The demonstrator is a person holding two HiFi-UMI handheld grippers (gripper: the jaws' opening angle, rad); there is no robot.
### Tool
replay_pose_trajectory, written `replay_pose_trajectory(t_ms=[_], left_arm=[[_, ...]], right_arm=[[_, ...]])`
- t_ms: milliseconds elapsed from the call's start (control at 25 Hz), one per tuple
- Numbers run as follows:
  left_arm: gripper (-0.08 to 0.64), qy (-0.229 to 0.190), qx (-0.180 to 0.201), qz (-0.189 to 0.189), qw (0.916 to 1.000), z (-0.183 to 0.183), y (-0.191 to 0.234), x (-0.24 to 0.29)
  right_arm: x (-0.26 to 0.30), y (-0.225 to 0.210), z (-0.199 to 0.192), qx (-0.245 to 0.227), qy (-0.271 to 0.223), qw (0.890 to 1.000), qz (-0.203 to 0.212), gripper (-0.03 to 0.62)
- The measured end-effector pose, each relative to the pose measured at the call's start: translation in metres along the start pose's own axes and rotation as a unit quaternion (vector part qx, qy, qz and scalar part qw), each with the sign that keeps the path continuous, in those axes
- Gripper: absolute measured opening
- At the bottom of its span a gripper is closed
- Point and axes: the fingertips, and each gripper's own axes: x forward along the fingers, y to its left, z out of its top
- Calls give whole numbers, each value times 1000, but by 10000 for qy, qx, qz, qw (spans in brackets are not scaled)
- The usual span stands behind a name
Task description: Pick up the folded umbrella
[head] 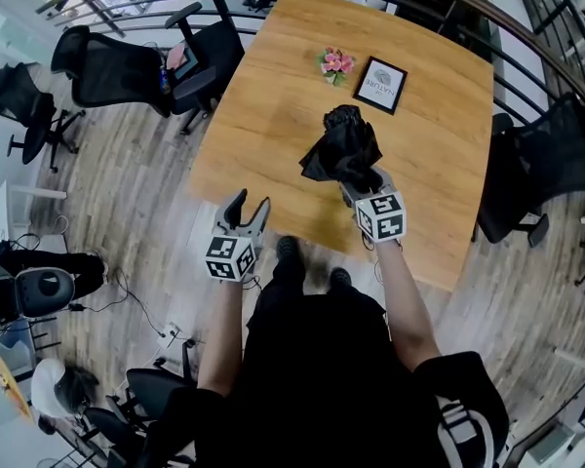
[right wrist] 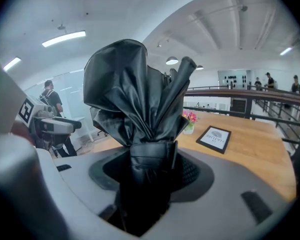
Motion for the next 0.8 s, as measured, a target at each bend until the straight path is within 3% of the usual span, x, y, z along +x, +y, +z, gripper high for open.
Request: replay_pose_trajectory(t_ms=[800], left_arm=[[244,-117,237,-23,9996,20,-28,-7]], right_arm=[[-39,-20,20,119,-503,9986,-144,249]])
